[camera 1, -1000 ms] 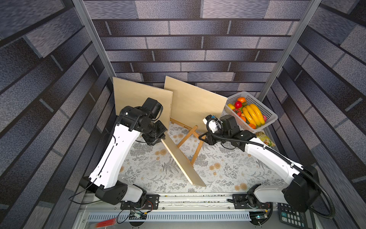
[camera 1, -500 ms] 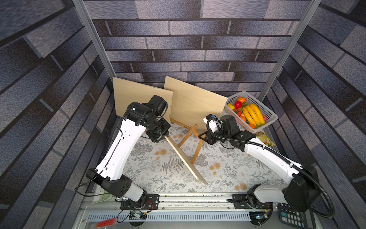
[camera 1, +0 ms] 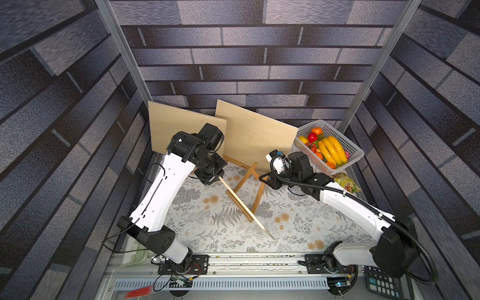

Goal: Assemble the easel
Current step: Place the drawing board on the easel.

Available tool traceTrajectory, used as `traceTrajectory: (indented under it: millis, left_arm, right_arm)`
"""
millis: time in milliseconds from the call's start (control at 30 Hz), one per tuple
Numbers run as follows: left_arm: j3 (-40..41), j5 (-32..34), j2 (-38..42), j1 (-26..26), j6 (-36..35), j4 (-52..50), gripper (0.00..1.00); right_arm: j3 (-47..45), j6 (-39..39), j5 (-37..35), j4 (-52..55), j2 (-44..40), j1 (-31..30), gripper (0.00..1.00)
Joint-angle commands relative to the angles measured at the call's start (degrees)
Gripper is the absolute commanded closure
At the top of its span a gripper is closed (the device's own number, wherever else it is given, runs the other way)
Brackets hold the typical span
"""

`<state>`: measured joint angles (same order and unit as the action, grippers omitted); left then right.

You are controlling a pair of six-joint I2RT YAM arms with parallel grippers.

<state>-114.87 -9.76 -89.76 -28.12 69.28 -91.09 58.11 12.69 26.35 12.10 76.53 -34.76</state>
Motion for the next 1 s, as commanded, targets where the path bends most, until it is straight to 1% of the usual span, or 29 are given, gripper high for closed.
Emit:
traceTrajectory:
  millis: [0, 33, 67, 200, 300, 433, 500, 967]
  left_arm:
    - [-1.96, -0.19, -4.26, -0.09, 0.56, 0.97, 0.84]
    - [-2.66, -0.25, -4.73, -0.18, 0.50, 0.83, 0.78]
    - [-3.07, -0.18, -5.06, -0.18, 0.40, 0.75, 0.76]
    - [-4.56, -0.09, -6.34, -0.27, 0.40, 1.00, 0.75]
    - [-5.89, -0.13, -7.41, -0.36, 0.35, 1.39, 0.71]
    - [-8.37, -0.14, -9.57, -0.82, 0.26, 1.35, 0.71]
    - [-9.41, -0.22, -10.38, -1.02, 0.25, 1.40, 0.66]
    - [-15.18, -0.55, -15.78, -1.66, -0.54, 2.77, 0.65]
  right_arm:
    - [-4.11, 1.97, 7.86, 8.38, 1.69, -0.92, 0.95]
    - [-4.22, 1.96, 7.88, 8.30, 1.61, -0.90, 0.95]
    - [-4.23, 1.90, 7.85, 8.29, 1.60, -0.92, 0.95]
    - [-4.66, 1.98, 7.86, 8.21, 1.52, -0.93, 0.95]
    - [-4.73, 1.73, 7.84, 8.36, 1.43, -0.92, 0.95]
    - [-4.82, 1.23, 7.51, 8.72, 1.34, -0.92, 0.95]
    - [-4.84, 1.11, 7.53, 8.73, 1.51, -0.91, 0.95]
    - [-6.85, -0.40, 5.48, 7.99, 1.34, -0.84, 0.95]
